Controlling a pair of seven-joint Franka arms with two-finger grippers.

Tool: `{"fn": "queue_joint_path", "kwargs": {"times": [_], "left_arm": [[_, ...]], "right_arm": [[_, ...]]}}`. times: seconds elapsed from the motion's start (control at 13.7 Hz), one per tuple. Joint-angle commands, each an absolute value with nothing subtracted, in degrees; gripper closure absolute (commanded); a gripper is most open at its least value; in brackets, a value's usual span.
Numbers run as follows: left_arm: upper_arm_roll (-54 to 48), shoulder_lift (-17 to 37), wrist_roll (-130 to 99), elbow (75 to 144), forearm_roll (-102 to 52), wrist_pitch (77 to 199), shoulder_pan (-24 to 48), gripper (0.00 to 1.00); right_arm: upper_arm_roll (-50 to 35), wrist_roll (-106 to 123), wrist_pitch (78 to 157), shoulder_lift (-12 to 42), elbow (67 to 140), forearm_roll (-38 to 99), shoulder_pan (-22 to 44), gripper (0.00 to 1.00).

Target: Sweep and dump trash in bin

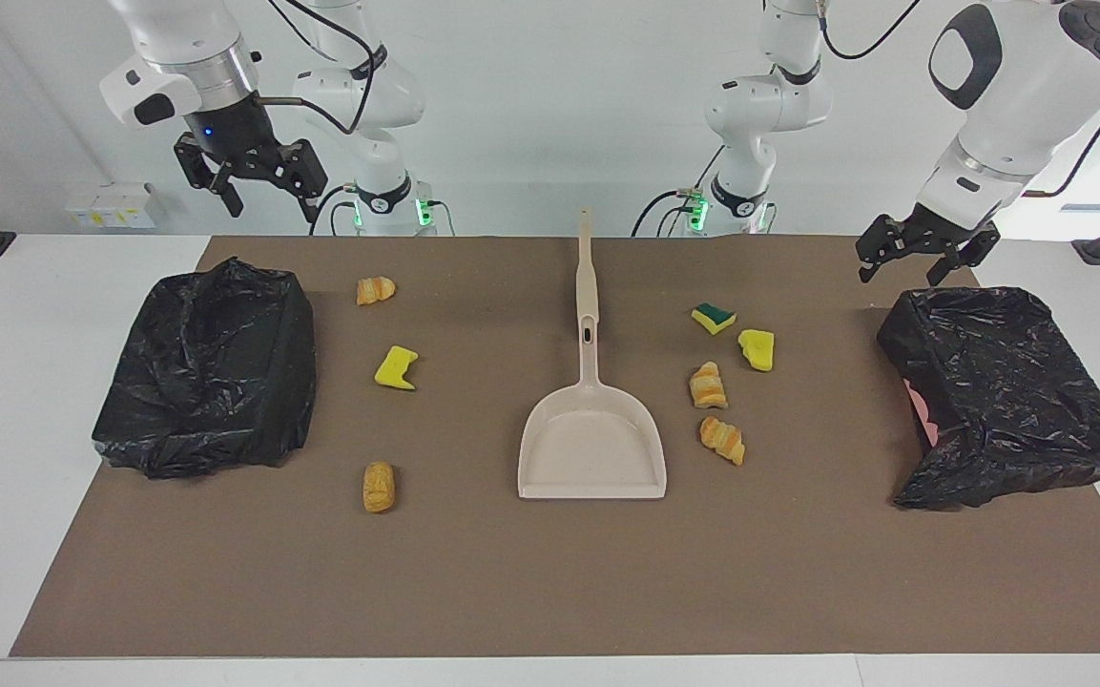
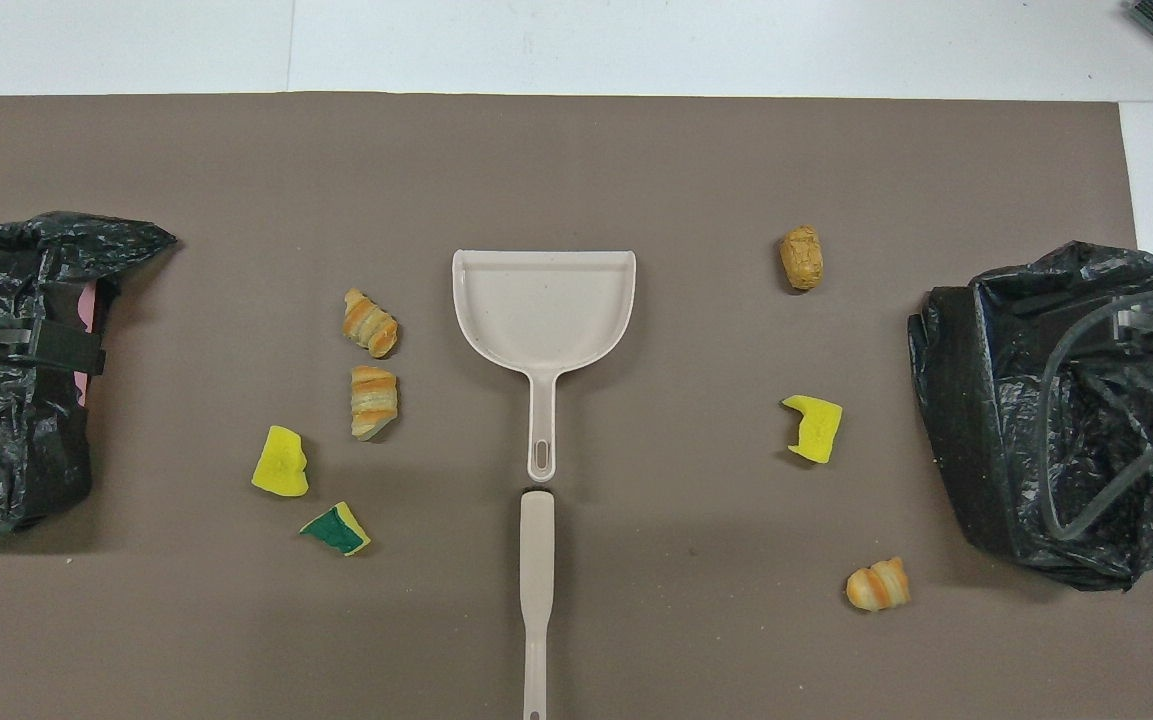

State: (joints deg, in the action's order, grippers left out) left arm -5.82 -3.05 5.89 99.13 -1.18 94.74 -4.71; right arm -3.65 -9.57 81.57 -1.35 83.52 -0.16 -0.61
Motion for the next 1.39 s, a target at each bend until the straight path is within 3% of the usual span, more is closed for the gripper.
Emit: {"fn": "queue_joint_path", "kwargs": {"times": [0.0, 0.8, 1.32], "left_arm": [[-5.63, -3.6, 6.59, 98.96, -0.35, 93.34, -4.4, 0.0], [-6.15, -4.39, 6.33, 100.28, -0.62, 93.43, -3.35, 0.0], [-6.15, -6.76, -4.46, 102.91, -0.79, 93.78, 8.24, 0.0]], "right_arm": [[-4.3, -10.11, 79.97, 0.88, 80.06, -0.44, -1.14, 0.0], [-4.39, -10.2, 80.68, -0.09, 81.04, 0.62, -0.79, 0.0], [-4.13, -9.58, 80.16, -0.35, 81.21, 0.62, -0.88, 0.0]]}}
